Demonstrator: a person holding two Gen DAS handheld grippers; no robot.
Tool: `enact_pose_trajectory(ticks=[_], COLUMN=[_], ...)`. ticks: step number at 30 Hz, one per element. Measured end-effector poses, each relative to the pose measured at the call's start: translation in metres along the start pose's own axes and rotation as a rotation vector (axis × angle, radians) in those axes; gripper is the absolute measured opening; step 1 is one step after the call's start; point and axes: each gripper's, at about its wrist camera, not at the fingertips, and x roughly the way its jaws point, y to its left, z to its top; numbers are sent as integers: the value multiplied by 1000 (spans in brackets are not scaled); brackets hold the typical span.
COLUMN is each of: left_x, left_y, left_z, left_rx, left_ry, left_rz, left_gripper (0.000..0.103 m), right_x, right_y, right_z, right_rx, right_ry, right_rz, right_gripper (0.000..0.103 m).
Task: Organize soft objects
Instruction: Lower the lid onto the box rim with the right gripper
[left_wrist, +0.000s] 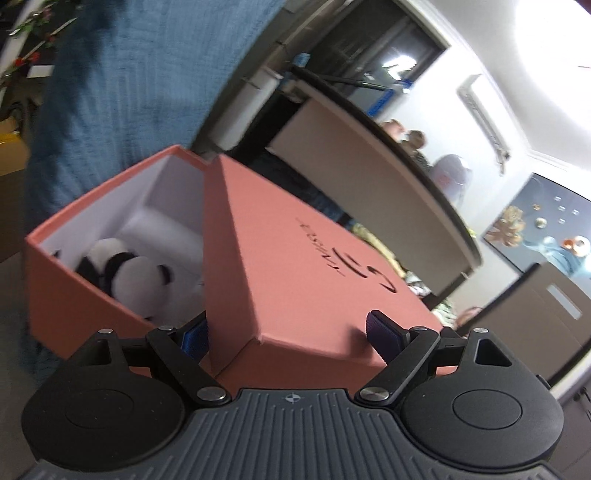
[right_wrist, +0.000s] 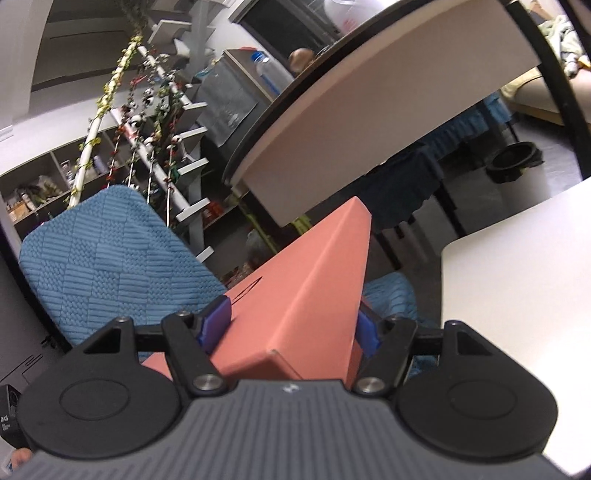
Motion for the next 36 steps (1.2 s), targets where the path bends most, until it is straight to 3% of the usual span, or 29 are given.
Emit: enact_pose_trajectory(ticks=[5, 11, 14, 15, 20, 28, 32, 34, 36], left_x=[1, 11, 13, 14, 12, 9, 5, 1, 0], left_y=[8, 4, 3, 2, -10, -11, -19, -22, -26], left_z=[2, 4, 5, 5, 5, 5, 0, -3, -5], left_rx=[32, 32, 30, 45, 184, 221, 309, 340, 369], left_ry=[-35, -48, -54, -60, -123, -135, -168, -200, -200], left_rz=[33, 81, 111, 125, 212, 227, 256, 241, 228], left_gripper=[89, 91, 92, 93, 94, 94, 94, 94, 94], right_x=[16, 18, 18, 17, 11, -8, -18, -22, -23], right_y=[-13, -15, -13, -13, -23, -24, -19, -16, -12], right_z=[-23, -24, -25, -26, -27, -16, -16, -18, -21], right_rx=[79, 66, 31, 20, 38, -4, -59, -81, -102], right_ry=[57, 57, 47, 40, 40, -38, -79, -85, -75], right_rz=[42, 83, 61, 57, 78, 21, -4, 1, 17], right_gripper=[72, 74, 95, 97, 97, 97, 96, 93, 82])
